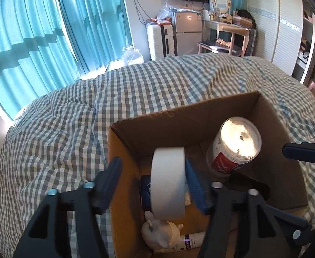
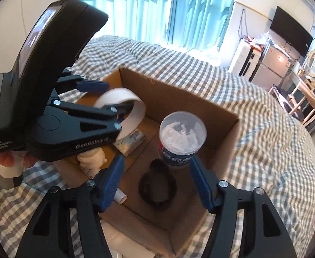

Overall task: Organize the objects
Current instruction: 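Open both tools to release tape roll and black device in the box, then withdraw both tools from the box toward the white plug device and earbud case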

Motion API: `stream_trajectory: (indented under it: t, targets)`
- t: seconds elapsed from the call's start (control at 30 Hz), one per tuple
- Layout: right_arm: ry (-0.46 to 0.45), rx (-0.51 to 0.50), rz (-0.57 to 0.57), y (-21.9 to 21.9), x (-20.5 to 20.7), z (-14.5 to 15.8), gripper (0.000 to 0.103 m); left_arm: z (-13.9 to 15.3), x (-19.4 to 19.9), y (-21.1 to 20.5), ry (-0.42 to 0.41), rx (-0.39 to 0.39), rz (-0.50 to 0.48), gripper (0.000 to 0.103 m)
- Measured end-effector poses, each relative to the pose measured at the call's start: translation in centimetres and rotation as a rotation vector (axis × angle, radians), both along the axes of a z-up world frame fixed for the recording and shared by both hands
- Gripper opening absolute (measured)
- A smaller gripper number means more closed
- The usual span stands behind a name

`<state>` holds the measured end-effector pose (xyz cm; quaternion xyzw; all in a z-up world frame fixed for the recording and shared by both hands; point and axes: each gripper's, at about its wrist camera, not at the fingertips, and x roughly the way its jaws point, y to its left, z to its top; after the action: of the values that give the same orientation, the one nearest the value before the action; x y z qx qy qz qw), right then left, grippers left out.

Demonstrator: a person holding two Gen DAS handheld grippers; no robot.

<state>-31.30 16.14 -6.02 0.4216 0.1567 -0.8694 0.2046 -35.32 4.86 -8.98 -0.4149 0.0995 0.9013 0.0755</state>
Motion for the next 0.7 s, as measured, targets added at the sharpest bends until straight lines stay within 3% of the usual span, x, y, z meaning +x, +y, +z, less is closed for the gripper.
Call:
stream_trajectory:
  t: [0.03, 0.07, 0.5, 0.7]
  targets:
    - [0.009, -0.002, -0.002, 0.1, 0.4, 0.4, 0.063, 0.5, 0.3, 0.0, 0.008, 0.006, -0.001, 0.08]
    - [0.017, -0.006, -0.004, 0.3, 0.8, 1.0, 0.063, 1.0, 0.6, 0.0, 0.019, 0.008, -0.001, 0.084]
    - [0.154, -0.02, -0.049, 2.4, 7.1, 8.2, 0.073, 8.7, 6.6, -0.4, 0.143, 0.012, 0.013, 0.093]
    - [0.22, -0.011, -0.086, 2.6, 11.3, 10.8, 0.085, 11.4, 10.9, -1.0, 0.202, 0.038, 0.014, 0.098]
